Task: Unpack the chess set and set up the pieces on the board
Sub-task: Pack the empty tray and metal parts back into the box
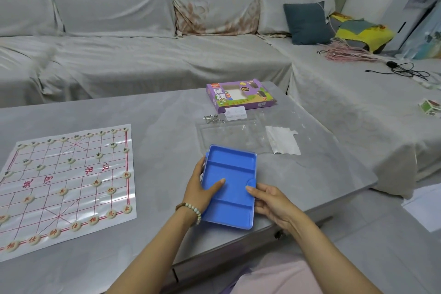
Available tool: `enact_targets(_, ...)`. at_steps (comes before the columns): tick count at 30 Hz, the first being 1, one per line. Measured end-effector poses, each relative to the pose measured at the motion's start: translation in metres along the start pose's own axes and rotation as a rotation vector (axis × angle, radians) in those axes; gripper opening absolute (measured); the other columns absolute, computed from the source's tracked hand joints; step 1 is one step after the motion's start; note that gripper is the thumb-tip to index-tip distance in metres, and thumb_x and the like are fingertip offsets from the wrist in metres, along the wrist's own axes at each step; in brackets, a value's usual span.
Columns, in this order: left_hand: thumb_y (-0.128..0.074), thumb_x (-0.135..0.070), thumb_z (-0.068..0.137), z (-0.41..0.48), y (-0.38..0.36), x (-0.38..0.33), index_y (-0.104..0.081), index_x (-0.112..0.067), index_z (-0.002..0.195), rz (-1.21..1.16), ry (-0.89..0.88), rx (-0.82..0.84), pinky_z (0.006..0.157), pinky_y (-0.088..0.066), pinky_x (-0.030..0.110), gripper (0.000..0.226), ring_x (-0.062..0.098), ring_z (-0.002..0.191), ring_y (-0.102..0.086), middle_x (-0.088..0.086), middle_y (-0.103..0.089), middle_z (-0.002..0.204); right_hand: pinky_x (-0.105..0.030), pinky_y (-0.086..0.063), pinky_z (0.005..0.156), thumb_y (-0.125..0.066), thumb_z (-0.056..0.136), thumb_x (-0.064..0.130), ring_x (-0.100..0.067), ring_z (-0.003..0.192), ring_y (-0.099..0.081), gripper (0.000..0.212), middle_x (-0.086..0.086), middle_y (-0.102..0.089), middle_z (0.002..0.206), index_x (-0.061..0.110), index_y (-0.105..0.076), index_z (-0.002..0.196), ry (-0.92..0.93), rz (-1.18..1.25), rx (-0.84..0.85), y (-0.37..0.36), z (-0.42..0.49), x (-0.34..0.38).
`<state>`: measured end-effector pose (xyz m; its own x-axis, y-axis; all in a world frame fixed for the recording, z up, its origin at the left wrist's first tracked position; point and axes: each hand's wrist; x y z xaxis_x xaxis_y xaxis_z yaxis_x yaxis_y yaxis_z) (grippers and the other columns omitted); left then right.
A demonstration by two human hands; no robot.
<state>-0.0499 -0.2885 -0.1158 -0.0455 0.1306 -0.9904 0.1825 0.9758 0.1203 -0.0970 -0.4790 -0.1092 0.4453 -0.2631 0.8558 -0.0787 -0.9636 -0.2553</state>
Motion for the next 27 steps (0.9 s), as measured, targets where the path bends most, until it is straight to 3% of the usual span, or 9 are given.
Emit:
enact_targets(4, -0.071, -0.024, 0.079, -0.001, 0.003, 0.002, -0.032, -0.032, 0.139, -0.025, -0.005, 0.014, 0.086, -0.047, 0.023, 0.072, 0.008, 0.108, -0.052, -0.008, -0.044, 0.132, -0.037, -0.054, 0.089, -0.061, 0.088, 0.016, -0.025, 0.103, -0.066, 0.033, -0.009, -0.070, 0.111, 0.008, -0.059, 0.120, 0.000, -0.038, -0.024, -0.003, -0.001, -0.002)
enact_targets(9, -0.070, -0.024, 0.080, 0.009, 0.007, -0.010, -0.033, -0.039, 0.131, -0.021, 0.003, 0.048, 0.066, -0.047, 0.011, 0.065, -0.006, 0.094, -0.050, -0.009, -0.045, 0.124, -0.042, -0.050, 0.094, -0.050, 0.094, 0.035, -0.020, 0.105, -0.066, 0.031, -0.002, -0.070, 0.113, 0.018, -0.060, 0.118, 0.077, 0.002, -0.049, -0.013, 0.001, 0.003)
enact_targets(16, -0.068, -0.028, 0.082, 0.023, 0.017, -0.015, -0.025, -0.041, 0.135, 0.032, 0.050, 0.087, 0.060, -0.048, 0.011, 0.070, -0.001, 0.092, -0.053, -0.009, -0.049, 0.116, -0.039, -0.053, 0.090, -0.056, 0.092, 0.029, -0.022, 0.100, -0.068, 0.031, -0.006, -0.071, 0.108, 0.010, -0.062, 0.117, 0.052, 0.005, -0.102, -0.018, 0.019, 0.012)
enact_targets(19, -0.068, -0.030, 0.081, 0.037, 0.024, -0.015, -0.026, -0.041, 0.135, 0.008, 0.071, 0.062, 0.067, -0.049, 0.015, 0.070, 0.012, 0.100, -0.055, -0.004, -0.048, 0.124, -0.040, -0.052, 0.092, -0.059, 0.091, 0.030, -0.022, 0.099, -0.068, 0.030, -0.005, -0.072, 0.107, 0.012, -0.063, 0.114, 0.047, -0.012, -0.084, -0.023, 0.035, 0.023)
enact_targets(23, -0.069, -0.034, 0.080, 0.068, 0.035, -0.018, -0.029, -0.034, 0.139, -0.029, 0.132, -0.031, 0.085, -0.053, 0.038, 0.071, 0.024, 0.109, -0.054, 0.004, -0.046, 0.132, -0.033, -0.056, 0.083, -0.056, 0.093, 0.032, -0.019, 0.099, -0.068, 0.026, -0.004, -0.070, 0.110, 0.017, -0.063, 0.113, 0.089, -0.165, -0.051, -0.029, 0.070, 0.056)
enact_targets(27, -0.068, -0.032, 0.081, 0.107, 0.052, -0.022, -0.028, -0.030, 0.140, -0.019, 0.156, -0.143, 0.096, -0.046, 0.051, 0.071, 0.030, 0.117, -0.049, 0.006, -0.044, 0.136, -0.027, -0.057, 0.075, -0.063, 0.089, 0.030, -0.018, 0.089, -0.067, 0.034, -0.003, -0.064, 0.113, 0.015, -0.057, 0.118, 0.239, -0.239, -0.287, -0.017, 0.127, 0.109)
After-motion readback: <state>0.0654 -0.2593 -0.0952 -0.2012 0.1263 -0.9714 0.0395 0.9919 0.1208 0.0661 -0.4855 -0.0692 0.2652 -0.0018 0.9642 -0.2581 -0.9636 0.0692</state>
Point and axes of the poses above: each hand's wrist, its own z-axis towards the middle knuckle, its own y-axis out of the back of the hand, x = y × z
